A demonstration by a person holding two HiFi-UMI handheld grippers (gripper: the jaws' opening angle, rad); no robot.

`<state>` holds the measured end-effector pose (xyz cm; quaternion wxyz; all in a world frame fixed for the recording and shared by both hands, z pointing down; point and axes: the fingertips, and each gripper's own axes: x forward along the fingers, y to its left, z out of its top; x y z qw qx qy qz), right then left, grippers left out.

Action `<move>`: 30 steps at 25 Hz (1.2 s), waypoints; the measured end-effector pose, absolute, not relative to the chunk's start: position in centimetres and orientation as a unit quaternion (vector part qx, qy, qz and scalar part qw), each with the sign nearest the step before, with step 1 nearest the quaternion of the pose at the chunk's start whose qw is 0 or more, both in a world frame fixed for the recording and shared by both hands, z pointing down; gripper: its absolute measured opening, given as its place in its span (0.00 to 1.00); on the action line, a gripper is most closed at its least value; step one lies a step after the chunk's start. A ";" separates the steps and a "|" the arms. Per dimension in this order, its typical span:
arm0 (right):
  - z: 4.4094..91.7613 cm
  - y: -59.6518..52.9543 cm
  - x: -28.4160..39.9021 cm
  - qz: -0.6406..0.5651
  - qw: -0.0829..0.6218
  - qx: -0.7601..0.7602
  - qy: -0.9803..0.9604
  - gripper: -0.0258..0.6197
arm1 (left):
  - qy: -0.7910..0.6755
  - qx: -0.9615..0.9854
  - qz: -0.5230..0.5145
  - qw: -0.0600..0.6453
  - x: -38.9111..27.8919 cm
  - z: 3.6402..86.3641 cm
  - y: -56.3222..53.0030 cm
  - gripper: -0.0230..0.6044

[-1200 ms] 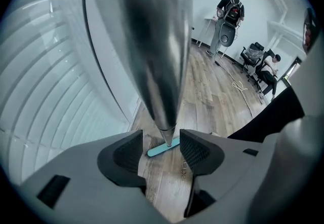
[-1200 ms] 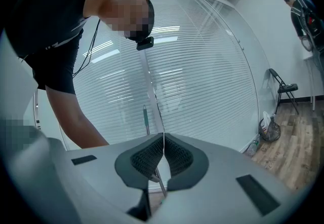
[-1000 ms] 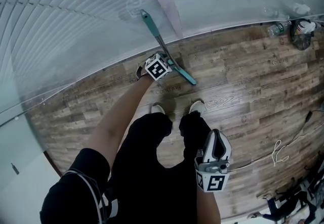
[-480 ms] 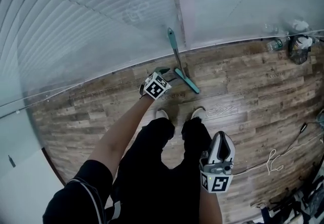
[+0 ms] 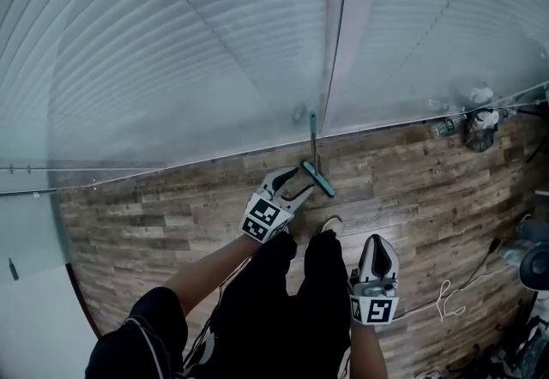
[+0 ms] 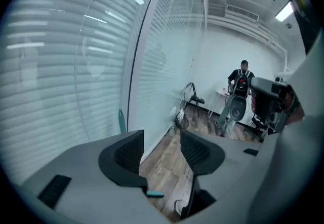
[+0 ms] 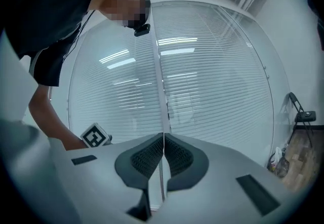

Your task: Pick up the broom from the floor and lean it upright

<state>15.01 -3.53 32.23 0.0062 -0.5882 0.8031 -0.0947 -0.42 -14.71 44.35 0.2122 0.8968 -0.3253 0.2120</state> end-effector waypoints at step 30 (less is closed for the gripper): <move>13.3 -8.0 2.8 -0.004 0.052 -0.436 0.899 0.07 | -0.487 0.872 -0.010 0.050 -6.6 14.9 -7.8 0.07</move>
